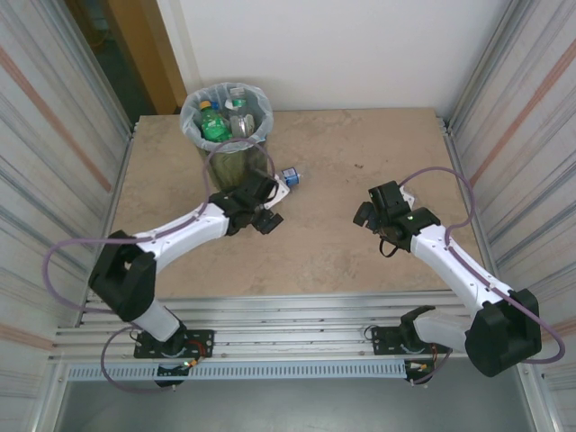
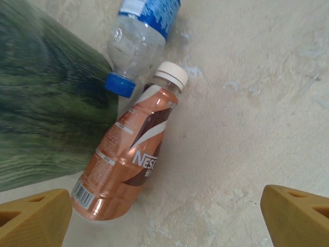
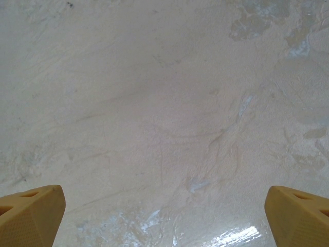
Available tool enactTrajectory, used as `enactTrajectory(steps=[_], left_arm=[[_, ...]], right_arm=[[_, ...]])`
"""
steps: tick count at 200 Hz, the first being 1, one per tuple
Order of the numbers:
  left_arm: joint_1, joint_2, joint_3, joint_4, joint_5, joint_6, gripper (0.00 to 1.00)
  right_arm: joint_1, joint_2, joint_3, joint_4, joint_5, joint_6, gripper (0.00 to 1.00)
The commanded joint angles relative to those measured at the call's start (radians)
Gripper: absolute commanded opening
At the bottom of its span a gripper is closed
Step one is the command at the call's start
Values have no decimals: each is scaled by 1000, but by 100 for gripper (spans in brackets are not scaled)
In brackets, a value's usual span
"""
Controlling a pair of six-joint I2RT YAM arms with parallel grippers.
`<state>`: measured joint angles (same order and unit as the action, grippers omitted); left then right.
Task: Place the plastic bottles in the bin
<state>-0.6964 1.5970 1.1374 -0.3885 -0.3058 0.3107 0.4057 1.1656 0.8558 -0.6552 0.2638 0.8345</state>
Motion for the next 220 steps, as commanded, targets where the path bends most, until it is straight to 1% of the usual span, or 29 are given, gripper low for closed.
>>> enactTrajectory(steps=[1, 45, 90, 126, 181, 220], left_arm=[[-10, 55, 75, -52, -61, 34, 94], [-9, 177, 153, -64, -114, 67, 95], [13, 277, 234, -104, -138, 86, 96], [49, 316, 269, -120, -127, 91, 99], [91, 352, 298, -124, -121, 104, 99], [98, 374, 301, -123, -104, 104, 98]], right_arm=[[5, 15, 6, -20, 8, 24, 98], [5, 21, 15, -25, 9, 20, 98], [6, 17, 21, -39, 18, 18, 98], [5, 14, 20, -43, 22, 17, 98], [5, 21, 21, -37, 17, 18, 98], [5, 20, 20, -40, 21, 19, 98]])
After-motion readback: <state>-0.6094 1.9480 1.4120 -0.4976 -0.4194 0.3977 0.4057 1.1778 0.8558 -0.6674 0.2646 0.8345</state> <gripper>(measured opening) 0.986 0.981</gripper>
